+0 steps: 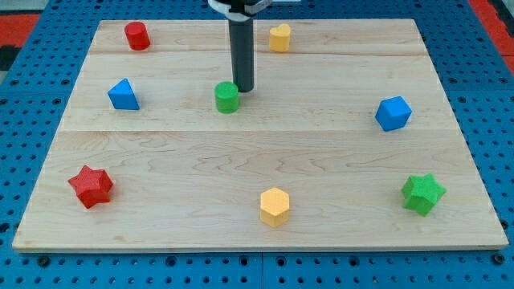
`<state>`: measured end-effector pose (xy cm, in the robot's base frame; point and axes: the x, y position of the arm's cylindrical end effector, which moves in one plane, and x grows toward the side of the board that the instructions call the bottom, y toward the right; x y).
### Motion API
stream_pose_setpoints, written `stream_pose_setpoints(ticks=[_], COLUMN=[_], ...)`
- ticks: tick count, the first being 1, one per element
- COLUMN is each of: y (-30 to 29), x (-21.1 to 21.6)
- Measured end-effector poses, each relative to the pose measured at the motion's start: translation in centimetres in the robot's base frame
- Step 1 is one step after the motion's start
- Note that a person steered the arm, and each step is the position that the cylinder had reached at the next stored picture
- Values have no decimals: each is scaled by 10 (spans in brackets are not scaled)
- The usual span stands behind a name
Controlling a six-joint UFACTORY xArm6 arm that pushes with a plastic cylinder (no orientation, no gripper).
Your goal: Slide the blue triangle slightly down
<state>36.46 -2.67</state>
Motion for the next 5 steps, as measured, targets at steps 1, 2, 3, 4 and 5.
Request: stream_pose_setpoints(ticks=[1,2,3,4,5], y=[3,-40,-115,-172,-177], x=[-35,-65,-68,-61,-21])
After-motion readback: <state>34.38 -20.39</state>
